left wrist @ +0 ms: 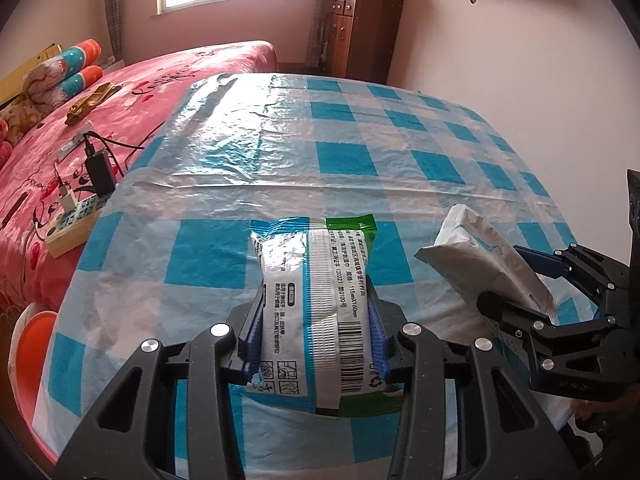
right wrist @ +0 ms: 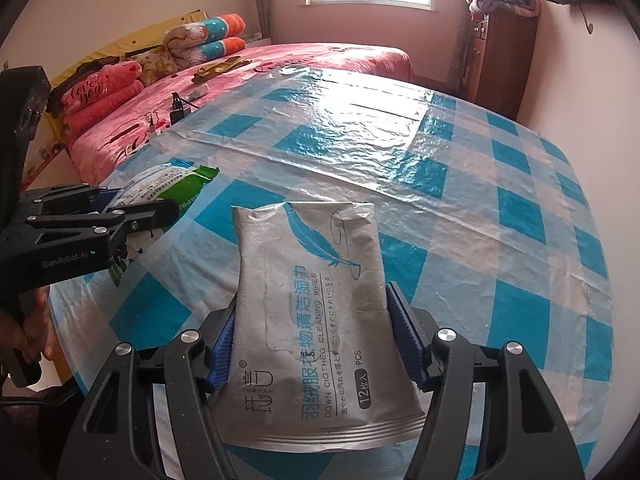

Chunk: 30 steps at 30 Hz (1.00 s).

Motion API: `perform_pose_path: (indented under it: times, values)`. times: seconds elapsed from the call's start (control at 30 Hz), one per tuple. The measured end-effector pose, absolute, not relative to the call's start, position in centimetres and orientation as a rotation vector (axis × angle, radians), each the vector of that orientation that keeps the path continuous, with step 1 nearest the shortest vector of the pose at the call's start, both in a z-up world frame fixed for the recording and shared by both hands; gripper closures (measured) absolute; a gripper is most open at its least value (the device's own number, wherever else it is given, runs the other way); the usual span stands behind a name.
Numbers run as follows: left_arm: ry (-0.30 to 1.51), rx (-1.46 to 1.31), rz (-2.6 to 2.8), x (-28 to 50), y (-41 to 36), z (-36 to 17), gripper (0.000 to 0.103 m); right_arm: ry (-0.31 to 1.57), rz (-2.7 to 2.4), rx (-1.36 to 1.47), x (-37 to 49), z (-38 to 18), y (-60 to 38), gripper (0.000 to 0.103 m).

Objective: Collect trash
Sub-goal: 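Carry both wipe packs over the orange bucket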

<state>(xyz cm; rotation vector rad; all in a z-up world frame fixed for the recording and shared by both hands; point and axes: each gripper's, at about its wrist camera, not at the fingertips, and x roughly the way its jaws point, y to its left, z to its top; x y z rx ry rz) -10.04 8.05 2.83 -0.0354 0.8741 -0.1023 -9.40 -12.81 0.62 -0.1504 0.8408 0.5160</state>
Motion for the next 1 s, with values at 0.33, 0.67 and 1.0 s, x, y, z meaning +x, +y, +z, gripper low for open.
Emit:
perform_pose_path:
  times: [0.33, 0.67, 1.0]
  values:
    - [0.847, -0.055, -0.07, -11.1, 10.3, 3.8, 0.059, 0.829, 0.523, -0.168, -9.5, 1.4, -11.6, 0.037]
    - [0.814, -0.087, -0.003, -12.1, 14.0, 4.6, 0.059, 0.814, 0.544, -0.201, -10.2, 2.2, -9.6, 0.037]
    - [0.797, -0.121, 0.067, -13.1, 17.7, 4.6, 0.059, 0.814, 0.582, -0.239, -10.6, 2.5, -6.9, 0.037]
